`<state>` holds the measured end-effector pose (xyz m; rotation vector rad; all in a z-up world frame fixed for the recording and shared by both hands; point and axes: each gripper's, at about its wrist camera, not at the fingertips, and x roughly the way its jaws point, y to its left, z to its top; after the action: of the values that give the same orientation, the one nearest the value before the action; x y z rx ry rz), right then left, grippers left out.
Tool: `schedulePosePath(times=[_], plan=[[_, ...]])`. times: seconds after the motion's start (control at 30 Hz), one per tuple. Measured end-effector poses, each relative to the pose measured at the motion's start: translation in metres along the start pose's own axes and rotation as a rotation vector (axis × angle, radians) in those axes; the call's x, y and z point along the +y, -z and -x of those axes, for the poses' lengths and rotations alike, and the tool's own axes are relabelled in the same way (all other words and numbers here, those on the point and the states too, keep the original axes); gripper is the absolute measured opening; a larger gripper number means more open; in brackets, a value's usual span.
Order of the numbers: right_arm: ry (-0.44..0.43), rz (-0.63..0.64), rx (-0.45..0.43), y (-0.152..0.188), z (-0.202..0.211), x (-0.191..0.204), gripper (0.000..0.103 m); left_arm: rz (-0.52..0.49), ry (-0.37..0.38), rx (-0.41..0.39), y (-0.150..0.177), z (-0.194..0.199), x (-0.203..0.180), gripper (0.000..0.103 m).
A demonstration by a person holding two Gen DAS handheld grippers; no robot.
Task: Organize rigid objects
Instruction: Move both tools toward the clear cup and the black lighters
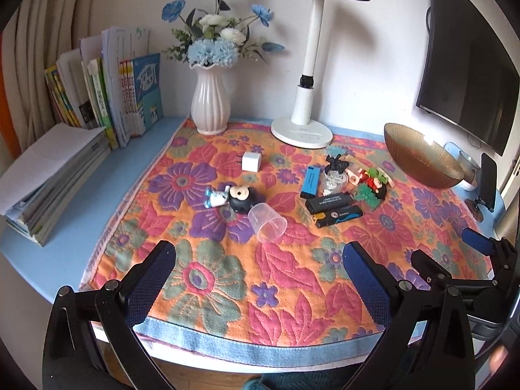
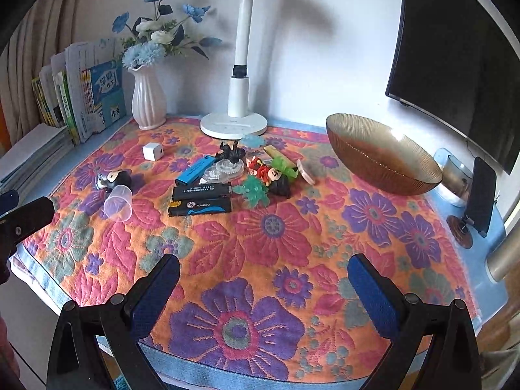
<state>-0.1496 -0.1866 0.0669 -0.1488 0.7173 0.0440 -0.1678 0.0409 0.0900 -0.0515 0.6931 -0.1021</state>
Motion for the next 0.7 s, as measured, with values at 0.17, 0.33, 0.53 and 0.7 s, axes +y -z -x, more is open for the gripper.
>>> schedulePosePath(times=[0.17, 0.33, 0.53, 0.7], plan=[[-0.037, -0.021, 0.025, 0.001, -0.011, -0.007, 0.099, 0.027, 0.107, 0.047, 0.005, -0.015, 0.012, 0.101], [-0.098, -0.037, 0.048, -0.001, -0.026, -0.013, 0.086, 0.088, 0.196, 0.110, 0.002, -0.042, 0.021, 0.094], [-0.256, -0.064, 0.132, -0.019, -0.056, -0.016, 0.082, 0.138, 0.204, 0.180, -0.016, -0.090, 0.010, 0.091], [-0.400, -0.012, 0.198, -0.040, -0.092, -0.003, 0.070, 0.135, 0.133, 0.260, -0.022, -0.134, 0.003, 0.059]])
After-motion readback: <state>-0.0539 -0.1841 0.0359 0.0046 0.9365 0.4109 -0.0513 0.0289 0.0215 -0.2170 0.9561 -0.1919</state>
